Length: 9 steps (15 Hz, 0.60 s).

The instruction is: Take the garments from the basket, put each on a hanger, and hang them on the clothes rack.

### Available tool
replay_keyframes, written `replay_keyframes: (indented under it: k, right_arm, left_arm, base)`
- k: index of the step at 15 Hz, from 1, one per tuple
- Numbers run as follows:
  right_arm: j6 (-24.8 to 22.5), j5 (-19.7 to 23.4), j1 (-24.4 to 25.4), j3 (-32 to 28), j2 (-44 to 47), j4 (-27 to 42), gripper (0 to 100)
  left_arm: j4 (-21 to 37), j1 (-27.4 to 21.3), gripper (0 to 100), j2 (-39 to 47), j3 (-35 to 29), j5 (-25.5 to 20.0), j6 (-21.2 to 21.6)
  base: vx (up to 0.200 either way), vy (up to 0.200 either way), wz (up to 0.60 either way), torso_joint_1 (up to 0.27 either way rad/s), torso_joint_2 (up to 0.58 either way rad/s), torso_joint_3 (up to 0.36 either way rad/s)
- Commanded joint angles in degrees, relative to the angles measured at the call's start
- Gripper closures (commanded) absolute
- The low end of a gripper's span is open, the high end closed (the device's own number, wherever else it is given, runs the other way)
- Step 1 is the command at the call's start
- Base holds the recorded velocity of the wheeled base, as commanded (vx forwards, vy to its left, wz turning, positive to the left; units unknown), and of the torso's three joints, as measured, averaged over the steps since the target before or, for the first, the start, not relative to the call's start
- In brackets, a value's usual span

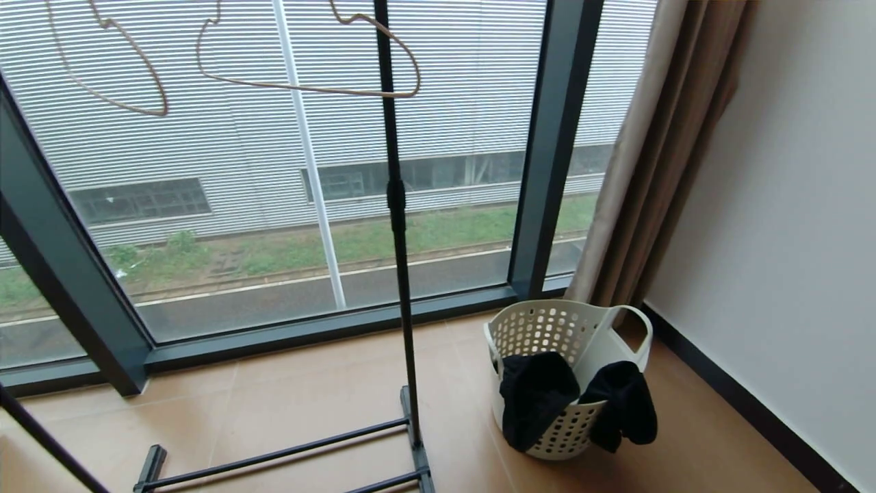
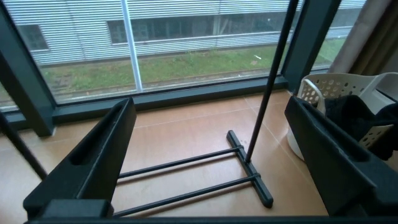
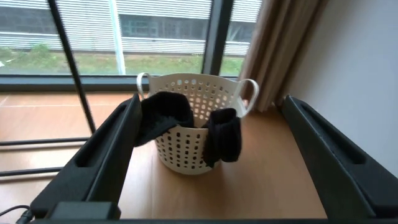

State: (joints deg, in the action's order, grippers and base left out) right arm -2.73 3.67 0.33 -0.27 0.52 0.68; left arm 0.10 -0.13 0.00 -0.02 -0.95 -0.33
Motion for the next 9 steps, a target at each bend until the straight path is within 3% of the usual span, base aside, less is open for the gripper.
replay_keyframes:
  k: [1,9]
  right_arm:
    - [0.01,0.02,0.11,0.00,0.09,0.02,0]
    - [0.09,0.02,0.11,0.00,0.09,-0.07,0]
  left_arm:
    - [-0.01,0.05,0,0.00,0.02,-0.02,-0.02]
    - [-0.01,0.05,0,0.00,0.02,-0.10,-0.02]
  base:
    - [0.000,0.000,0.00,0.000,0.00,0.000]
    - [0.000,0.000,0.00,-0.001,0.00,-0.032]
